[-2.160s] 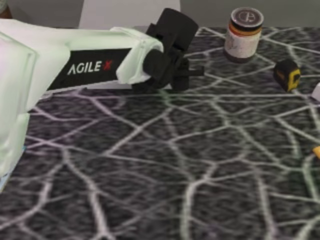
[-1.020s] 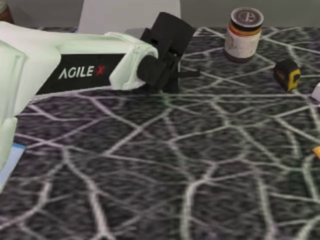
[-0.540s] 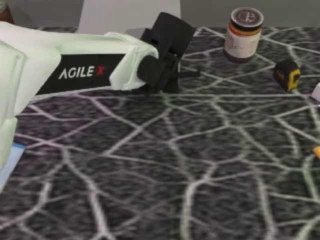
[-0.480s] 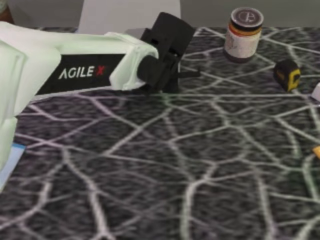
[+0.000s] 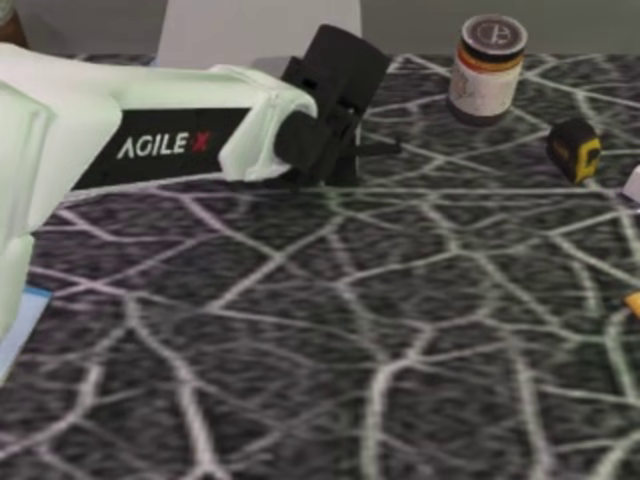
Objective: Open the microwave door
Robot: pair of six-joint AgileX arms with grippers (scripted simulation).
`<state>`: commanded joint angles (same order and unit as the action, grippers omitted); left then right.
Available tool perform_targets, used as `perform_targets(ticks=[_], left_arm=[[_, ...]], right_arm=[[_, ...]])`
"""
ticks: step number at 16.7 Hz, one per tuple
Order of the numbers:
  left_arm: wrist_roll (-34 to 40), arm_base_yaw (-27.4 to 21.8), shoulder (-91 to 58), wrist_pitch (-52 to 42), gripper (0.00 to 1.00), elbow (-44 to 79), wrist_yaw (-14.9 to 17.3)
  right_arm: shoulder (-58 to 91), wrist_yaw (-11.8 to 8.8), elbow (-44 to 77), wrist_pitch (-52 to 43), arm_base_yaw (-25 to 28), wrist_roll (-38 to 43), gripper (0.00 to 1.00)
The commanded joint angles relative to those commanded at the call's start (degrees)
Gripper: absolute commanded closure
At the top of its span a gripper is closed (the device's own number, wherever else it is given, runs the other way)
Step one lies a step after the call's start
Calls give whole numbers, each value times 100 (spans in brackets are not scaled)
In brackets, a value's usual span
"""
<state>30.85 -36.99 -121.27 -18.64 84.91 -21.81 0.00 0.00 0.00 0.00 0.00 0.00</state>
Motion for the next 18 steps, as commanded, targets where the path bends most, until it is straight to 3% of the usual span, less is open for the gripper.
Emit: perform_targets(ticks=[6,18], left_arm=[[-315,60,273,257,100,-377,155],[-329,64,277,261,100,-397,161]], right_arm=[[0,0,0,0,0,0,0],[0,0,0,0,0,0,0]])
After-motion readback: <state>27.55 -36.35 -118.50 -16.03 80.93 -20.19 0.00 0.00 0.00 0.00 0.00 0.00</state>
